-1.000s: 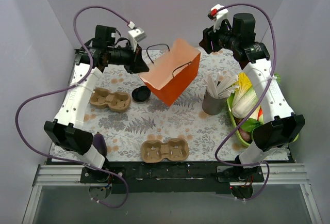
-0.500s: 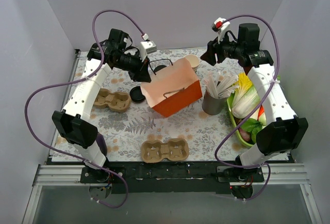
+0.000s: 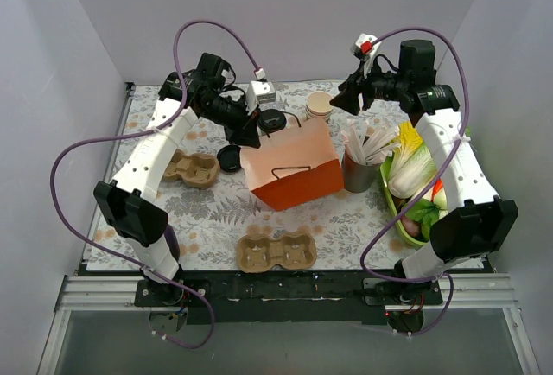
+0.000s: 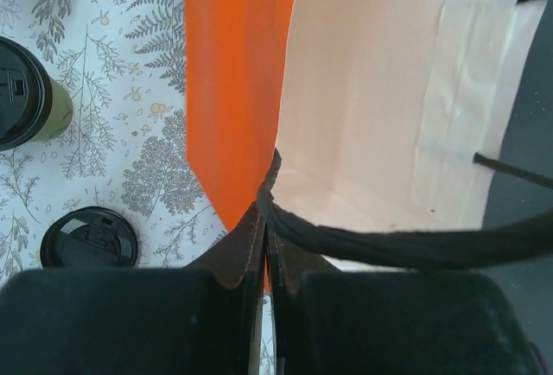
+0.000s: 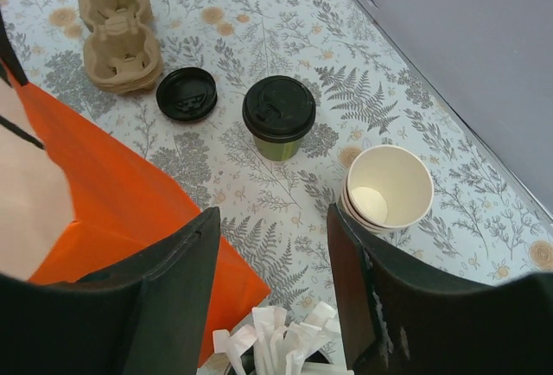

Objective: Pack the takeout coffee

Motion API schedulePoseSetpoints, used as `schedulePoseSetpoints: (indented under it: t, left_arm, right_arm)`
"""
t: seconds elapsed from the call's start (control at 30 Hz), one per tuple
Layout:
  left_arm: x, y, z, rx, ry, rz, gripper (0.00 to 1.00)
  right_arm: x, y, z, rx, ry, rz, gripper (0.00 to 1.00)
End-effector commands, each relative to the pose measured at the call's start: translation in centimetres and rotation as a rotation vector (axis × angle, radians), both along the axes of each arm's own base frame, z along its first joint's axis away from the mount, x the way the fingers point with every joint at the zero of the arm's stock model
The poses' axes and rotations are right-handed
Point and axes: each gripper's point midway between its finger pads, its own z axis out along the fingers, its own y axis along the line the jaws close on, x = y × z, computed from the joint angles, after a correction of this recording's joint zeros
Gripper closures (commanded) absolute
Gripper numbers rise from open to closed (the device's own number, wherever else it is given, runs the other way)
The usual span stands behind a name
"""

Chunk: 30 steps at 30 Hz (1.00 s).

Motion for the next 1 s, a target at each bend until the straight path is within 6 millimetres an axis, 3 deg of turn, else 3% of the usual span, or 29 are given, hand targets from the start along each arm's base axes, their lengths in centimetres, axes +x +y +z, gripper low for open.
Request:
schedulePoseSetpoints:
  t: [0.0,0.17,0.37,0.6,0.97]
  left_arm:
    - [-1.0,0.3,-0.8,0.041,0.000,-0.041,1.00]
    - [-0.6,0.1,-2.8,0.114,0.008,-0.050,1.00]
    - [0.1,-0.2,-2.2,0.104,-0.040,-0.051,1.00]
    - [-0.1,0.0,-1.9,0.102,-0.090,-0.054,1.00]
    - [0.5,-0.2,0.0,0.061,-0.202,-0.024,1.00]
  right_arm:
    - [-2.8,0.6,3.7,0.028,-0.113,0.114,0.39]
    - [-6.3,2.7,2.9,0.020,-0.090,0.320,0.38]
    - [-8.6,5.3,1.6,-0.069,-0.128,0.454,0.36]
    - [-8.3,8.0,-0.8,-0.238,-0.227,0.526,0.38]
    - [-7.7,8.0,-3.2,-0.339,-0.205,0.572,0.50]
